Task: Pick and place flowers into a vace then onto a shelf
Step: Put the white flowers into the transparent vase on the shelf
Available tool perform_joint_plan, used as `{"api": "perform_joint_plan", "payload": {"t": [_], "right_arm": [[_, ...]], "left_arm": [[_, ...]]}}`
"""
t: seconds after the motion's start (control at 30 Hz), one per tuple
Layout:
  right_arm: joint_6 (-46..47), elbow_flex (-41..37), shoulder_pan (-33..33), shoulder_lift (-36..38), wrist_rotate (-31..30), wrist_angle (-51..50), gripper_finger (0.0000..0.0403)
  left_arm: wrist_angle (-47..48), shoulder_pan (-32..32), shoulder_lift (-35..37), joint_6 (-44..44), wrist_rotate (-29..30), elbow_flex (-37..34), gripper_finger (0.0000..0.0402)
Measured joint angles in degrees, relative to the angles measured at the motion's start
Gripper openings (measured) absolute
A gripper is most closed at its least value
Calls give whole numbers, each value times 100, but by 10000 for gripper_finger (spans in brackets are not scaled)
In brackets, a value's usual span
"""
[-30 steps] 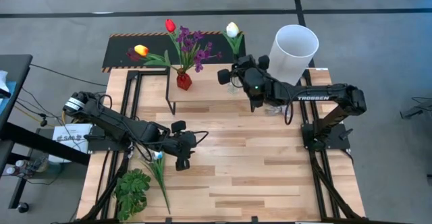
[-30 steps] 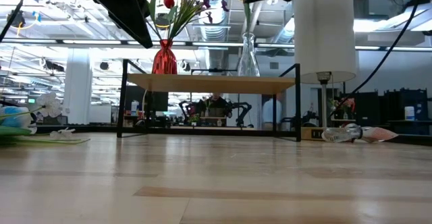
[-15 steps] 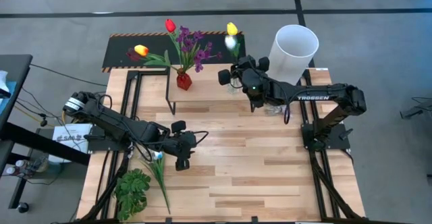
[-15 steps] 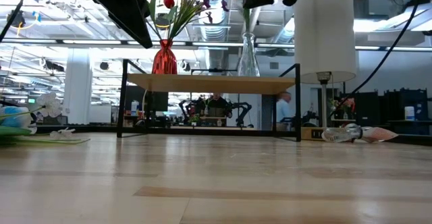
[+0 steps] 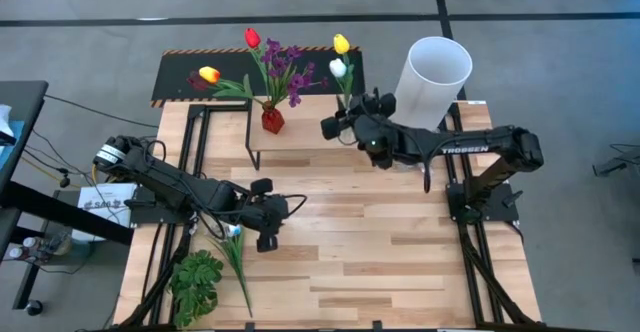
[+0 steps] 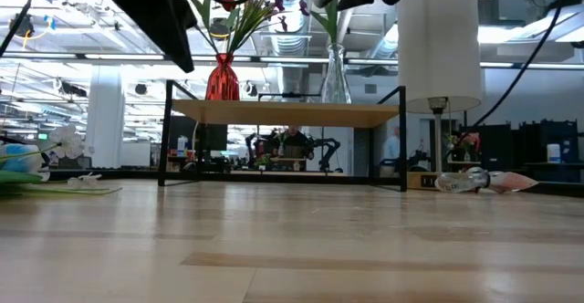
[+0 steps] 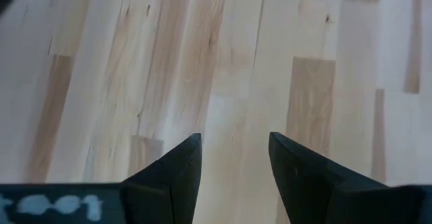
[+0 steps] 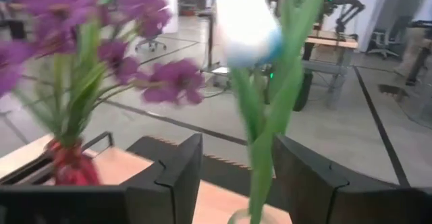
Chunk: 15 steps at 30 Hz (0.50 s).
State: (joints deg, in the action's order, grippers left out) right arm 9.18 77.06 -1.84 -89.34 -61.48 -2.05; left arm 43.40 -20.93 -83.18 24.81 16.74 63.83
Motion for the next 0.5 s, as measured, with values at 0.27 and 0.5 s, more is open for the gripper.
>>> {"api": "perform_joint_plan", "payload": {"t": [0.27, 0.5], "right_arm": [[-5, 0, 704, 0, -708, -282, 183], [319, 0, 1516, 0, -1076, -254, 174]], "left_arm": [[288, 0, 0, 27, -442, 0, 162], [702, -9, 0, -235, -1778, 0, 162]]}}
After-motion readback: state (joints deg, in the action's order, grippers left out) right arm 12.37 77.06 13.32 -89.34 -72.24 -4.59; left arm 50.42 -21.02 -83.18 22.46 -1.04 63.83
